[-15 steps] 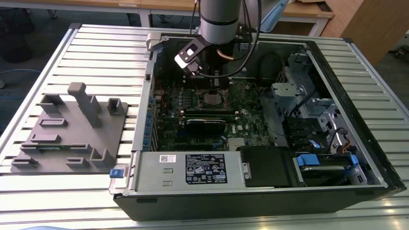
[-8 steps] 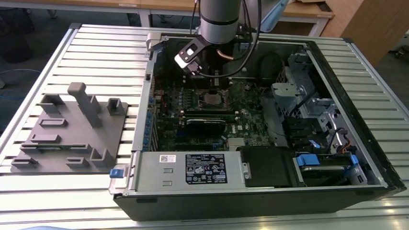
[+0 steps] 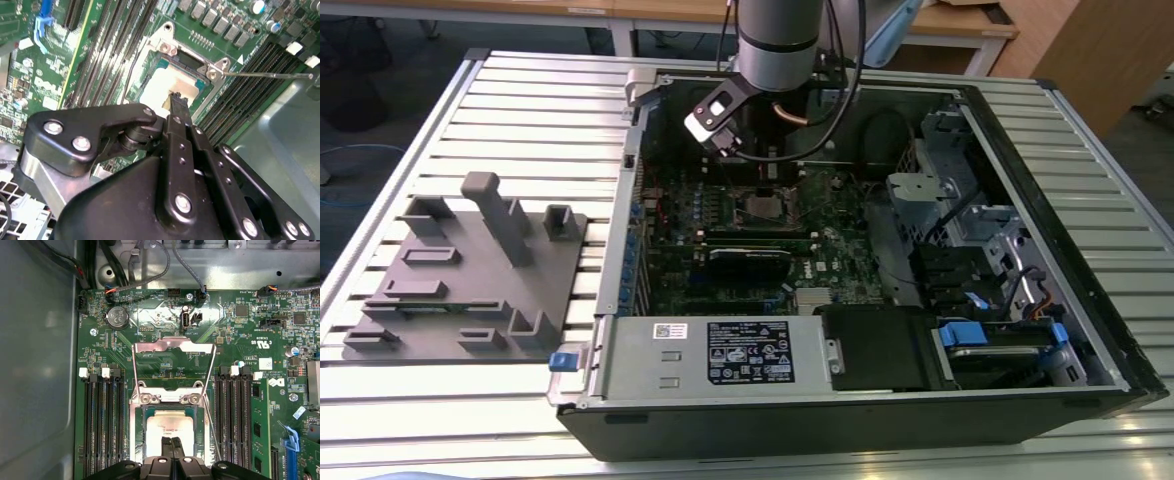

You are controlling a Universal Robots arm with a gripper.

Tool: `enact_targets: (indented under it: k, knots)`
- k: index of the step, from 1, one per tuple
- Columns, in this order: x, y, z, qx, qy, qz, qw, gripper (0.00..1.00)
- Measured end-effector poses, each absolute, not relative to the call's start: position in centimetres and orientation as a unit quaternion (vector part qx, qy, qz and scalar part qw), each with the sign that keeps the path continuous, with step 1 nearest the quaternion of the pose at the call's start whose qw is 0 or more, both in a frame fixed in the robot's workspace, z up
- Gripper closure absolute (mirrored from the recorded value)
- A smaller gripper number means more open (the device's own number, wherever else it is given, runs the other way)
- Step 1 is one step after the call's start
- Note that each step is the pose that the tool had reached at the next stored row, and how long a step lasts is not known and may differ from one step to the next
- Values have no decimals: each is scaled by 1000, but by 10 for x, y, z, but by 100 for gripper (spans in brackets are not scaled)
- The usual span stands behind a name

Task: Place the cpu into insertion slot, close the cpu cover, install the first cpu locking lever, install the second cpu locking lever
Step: 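Close the cpu cover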

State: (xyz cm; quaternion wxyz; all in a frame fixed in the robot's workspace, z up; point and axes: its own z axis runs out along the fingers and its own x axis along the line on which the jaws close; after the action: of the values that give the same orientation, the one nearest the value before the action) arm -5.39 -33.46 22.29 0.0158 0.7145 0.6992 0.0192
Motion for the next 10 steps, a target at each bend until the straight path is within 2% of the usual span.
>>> enact_targets:
  k: [10]
  knots:
    - [-54,-335,223,715,699,19,16,90]
